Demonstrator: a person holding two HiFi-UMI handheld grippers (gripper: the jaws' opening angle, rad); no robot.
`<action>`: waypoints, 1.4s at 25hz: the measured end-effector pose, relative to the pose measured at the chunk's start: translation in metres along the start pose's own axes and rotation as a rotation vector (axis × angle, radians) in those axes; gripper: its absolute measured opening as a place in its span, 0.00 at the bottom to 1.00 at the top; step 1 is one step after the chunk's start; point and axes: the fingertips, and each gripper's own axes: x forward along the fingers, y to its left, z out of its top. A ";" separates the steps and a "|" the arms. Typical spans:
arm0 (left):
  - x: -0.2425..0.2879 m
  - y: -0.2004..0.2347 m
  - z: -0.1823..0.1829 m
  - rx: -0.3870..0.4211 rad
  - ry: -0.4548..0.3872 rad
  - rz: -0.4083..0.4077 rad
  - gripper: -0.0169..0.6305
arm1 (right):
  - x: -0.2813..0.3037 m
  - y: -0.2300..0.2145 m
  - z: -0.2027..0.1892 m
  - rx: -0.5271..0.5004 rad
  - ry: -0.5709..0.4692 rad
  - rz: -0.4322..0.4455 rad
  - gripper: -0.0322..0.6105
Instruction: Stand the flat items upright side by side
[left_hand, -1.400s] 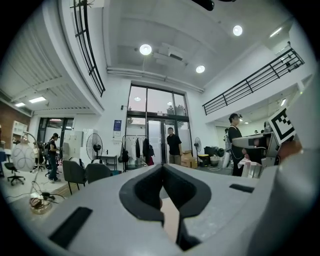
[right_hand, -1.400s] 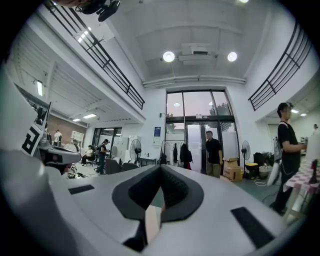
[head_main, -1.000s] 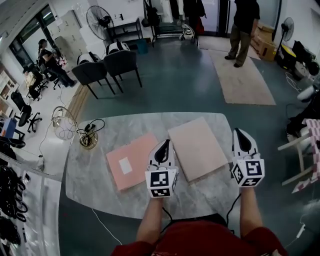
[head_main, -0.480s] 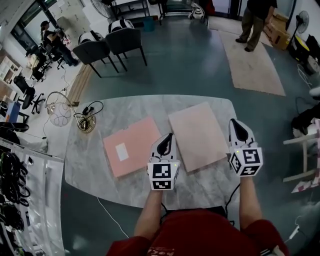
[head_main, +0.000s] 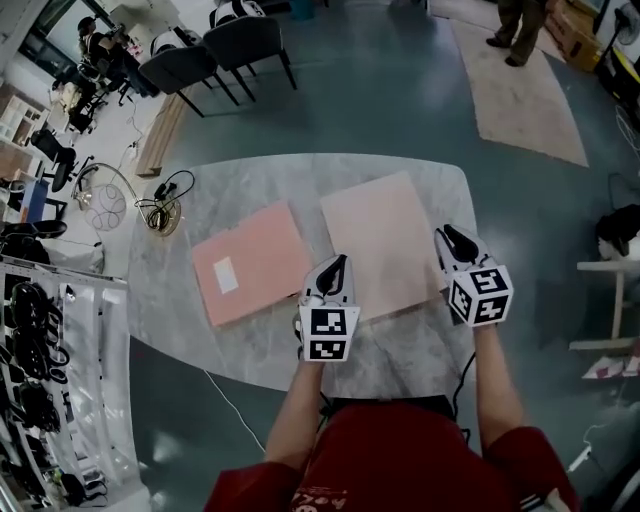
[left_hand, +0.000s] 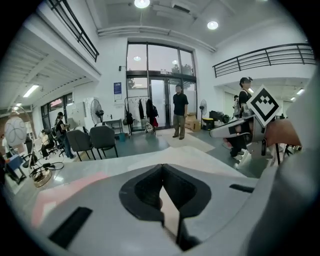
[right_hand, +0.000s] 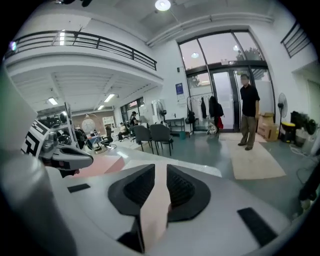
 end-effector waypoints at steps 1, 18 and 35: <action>0.003 -0.002 -0.007 0.002 0.023 0.004 0.04 | 0.005 -0.002 -0.010 0.029 0.028 0.027 0.18; 0.053 -0.030 -0.095 0.037 0.296 -0.009 0.04 | 0.054 -0.012 -0.133 0.314 0.379 0.313 0.51; 0.057 -0.025 -0.115 -0.057 0.344 -0.004 0.04 | 0.057 -0.014 -0.135 0.517 0.393 0.395 0.53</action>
